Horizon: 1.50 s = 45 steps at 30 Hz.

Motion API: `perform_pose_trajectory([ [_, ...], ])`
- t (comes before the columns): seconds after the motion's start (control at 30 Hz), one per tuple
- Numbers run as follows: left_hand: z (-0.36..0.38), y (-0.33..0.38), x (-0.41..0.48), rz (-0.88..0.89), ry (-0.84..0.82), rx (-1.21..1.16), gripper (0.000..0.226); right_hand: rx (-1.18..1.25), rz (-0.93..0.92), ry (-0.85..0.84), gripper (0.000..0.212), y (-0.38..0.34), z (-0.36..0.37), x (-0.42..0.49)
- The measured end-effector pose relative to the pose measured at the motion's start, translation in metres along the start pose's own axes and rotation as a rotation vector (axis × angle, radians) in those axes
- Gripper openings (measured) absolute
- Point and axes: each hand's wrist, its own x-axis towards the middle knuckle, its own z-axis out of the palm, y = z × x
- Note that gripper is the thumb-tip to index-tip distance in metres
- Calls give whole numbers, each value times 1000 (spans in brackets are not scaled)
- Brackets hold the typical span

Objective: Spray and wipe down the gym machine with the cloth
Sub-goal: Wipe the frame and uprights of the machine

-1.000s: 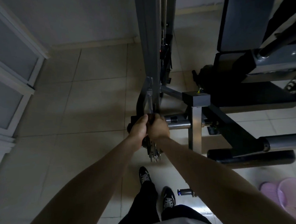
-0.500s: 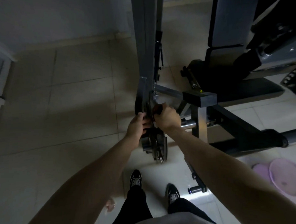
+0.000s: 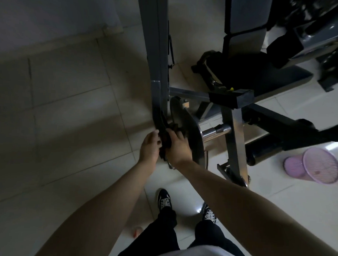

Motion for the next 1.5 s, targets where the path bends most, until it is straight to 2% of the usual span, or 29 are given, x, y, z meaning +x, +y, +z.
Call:
perform_pose_trajectory([
  [0.1,-13,-16,5,-13,-43,98,39,-215,-88,-158,61,7,26,-5],
  [0.2,-15,-26,5,-40,-64,125,42,-337,-207,-148,60,5,38,-4],
  [0.3,-8,-23,5,-46,-120,141,45,-377,-233,-139,65,24,35,8],
  [0.4,1,-22,15,10,-172,215,42,-305,-169,-107,71,36,33,7],
  [0.5,6,-26,21,61,-229,298,40,-228,-85,24,66,29,44,-3],
  [0.67,-4,-40,14,111,-296,367,37,-184,-57,121,32,36,34,-6],
  [0.73,-6,-39,9,161,-298,415,36,-44,63,64,24,29,14,0],
  [0.8,-5,-29,5,179,-272,416,37,203,238,-54,22,16,-6,4],
  [0.83,-2,-21,3,163,-262,396,38,270,254,-59,23,9,-15,4],
  [0.9,4,-7,3,79,-246,276,39,253,118,50,27,-8,-28,0],
  [0.97,12,9,3,-33,-256,51,33,137,-84,200,34,-21,-37,-4],
  [1.07,32,31,6,-148,-371,-255,34,-27,-263,326,45,-33,-58,5],
  [1.13,49,44,8,-151,-388,-307,38,-143,-340,441,44,-33,-73,13],
  [1.17,61,50,6,-109,-360,-240,42,-190,-337,493,44,-29,-79,17],
  [1.23,79,52,9,-70,-369,-209,48,-174,-211,536,45,-19,-88,22],
  [1.33,89,36,7,-34,-290,-140,39,-60,49,459,42,-2,-92,30],
  [1.43,81,19,2,-66,-315,40,43,47,59,348,45,1,-87,36],
  [1.5,82,23,0,-79,-286,55,43,86,11,318,46,-5,-82,42],
])
